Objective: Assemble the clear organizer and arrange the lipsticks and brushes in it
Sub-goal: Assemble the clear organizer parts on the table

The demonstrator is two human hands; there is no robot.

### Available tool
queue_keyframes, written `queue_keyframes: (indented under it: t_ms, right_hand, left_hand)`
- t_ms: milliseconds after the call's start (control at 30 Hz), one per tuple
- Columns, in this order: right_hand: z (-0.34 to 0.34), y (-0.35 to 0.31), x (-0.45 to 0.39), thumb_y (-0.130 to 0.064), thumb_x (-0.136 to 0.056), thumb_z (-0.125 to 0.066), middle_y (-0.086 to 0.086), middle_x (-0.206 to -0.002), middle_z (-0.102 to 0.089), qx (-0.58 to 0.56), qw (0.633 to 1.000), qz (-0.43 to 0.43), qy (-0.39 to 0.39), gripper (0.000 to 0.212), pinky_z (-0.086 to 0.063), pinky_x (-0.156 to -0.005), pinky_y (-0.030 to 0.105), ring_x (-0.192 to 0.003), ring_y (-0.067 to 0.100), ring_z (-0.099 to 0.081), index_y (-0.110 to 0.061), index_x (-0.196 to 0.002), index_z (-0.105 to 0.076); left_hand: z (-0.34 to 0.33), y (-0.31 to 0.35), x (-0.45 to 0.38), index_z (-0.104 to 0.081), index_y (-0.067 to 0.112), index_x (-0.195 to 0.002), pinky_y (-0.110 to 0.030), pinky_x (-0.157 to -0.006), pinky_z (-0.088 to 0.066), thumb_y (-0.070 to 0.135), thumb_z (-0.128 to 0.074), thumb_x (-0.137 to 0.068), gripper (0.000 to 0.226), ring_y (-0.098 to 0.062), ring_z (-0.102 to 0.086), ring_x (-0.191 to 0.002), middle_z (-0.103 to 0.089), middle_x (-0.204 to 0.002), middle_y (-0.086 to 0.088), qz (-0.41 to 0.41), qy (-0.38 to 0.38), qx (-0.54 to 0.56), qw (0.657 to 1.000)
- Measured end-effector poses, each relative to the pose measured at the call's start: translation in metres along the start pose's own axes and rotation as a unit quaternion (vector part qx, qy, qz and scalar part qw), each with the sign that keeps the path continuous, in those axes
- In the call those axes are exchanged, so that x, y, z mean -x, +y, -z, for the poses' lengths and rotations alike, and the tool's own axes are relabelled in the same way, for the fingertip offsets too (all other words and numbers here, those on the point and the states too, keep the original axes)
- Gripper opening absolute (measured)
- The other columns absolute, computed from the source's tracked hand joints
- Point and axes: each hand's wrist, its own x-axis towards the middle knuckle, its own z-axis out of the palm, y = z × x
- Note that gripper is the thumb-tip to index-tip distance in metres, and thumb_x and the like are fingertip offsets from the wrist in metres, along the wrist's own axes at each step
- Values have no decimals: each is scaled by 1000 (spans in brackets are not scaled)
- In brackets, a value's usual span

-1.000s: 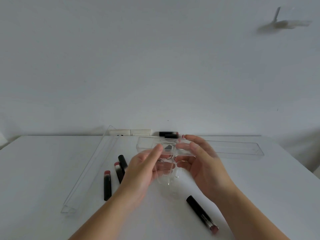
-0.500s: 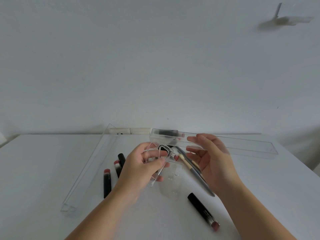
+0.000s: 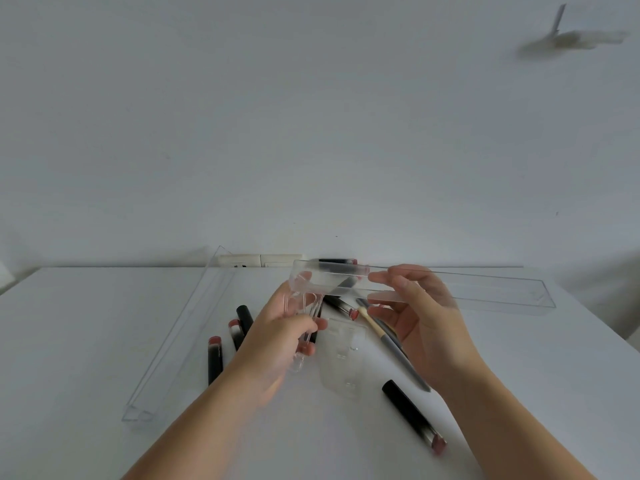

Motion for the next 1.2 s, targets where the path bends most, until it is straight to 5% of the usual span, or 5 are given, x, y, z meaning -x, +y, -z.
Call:
queue_keyframes:
  t_ms: [233, 500, 867, 1200]
  right_hand:
    - [0, 1, 1, -9, -81, -70, 19, -103, -73, 34, 999, 11, -22, 11, -59, -68, 34, -76, 27, -73, -17, -89, -73]
    - [0, -1, 0, -5, -82, -68, 18, -100, -74, 21, 999, 19, -22, 14, -58, -65, 33, -74, 25, -73, -16, -89, -74]
    - [3, -1, 0, -3, -84, -67, 20, -103, -72, 16, 999, 32, -41, 17, -58, -68, 35, -77, 26, -72, -14, -96, -71]
    - [4, -1, -1, -3, -82, -69, 19, -105, -71, 16, 998, 10, -57, 20, -59, -72, 37, -78, 26, -72, -16, -97, -71]
  left_hand:
    - [2, 9, 6, -64, 35, -128, -32, -63, -38, 7, -48, -58, 77, -19, -56, -90, -67, -128, -9, 11, -26, 50, 998]
    - [-1, 14, 5, -65, 32, -129, -32, -60, -35, 47, -46, -99, 38, -18, -52, -82, -69, -122, -13, 14, -19, 96, 995]
    - [0, 14, 3, -56, 41, -132, -22, -59, -44, 50, -31, -105, 38, -11, -55, -90, -65, -124, 9, -11, 15, -3, 1000]
    - [1, 17, 2, -72, 37, -116, -28, -55, -35, 48, -53, -81, 42, -15, -49, -81, -66, -112, 4, -12, 23, 92, 995]
